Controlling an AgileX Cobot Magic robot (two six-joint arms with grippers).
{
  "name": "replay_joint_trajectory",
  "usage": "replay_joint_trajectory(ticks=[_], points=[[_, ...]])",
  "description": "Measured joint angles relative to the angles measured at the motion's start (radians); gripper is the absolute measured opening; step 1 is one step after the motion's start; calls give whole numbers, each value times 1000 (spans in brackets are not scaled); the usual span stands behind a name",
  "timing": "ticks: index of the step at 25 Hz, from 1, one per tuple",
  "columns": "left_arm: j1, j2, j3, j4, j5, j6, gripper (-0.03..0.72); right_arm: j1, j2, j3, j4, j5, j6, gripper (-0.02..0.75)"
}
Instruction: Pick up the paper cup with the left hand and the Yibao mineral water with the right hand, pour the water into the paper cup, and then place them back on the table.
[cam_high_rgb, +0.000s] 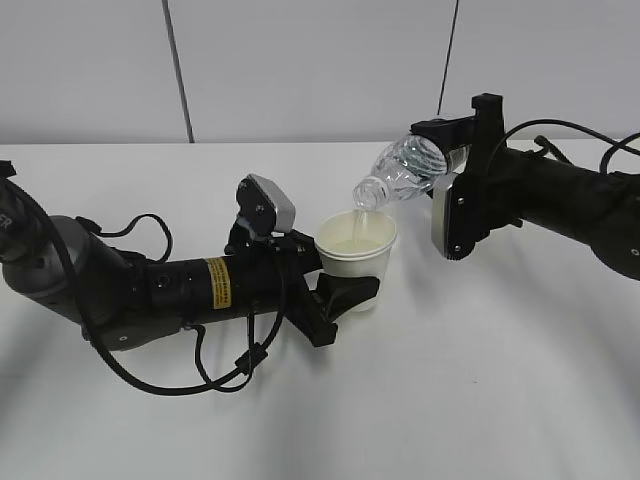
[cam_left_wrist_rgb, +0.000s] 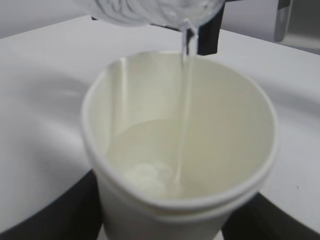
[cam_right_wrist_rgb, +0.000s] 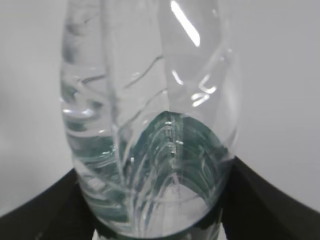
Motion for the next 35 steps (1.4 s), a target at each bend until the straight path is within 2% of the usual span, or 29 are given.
replay_joint_trajectory(ticks=[10,25,35], points=[[0,0,0,-9,0,0,413,4,0,-1,2,16,145,484],[0,0,0,-25,11,0,413,4,0,-1,14,19,788,484],[22,0,0,-55,14,-1,412,4,0,-1,20,19,1086,484]])
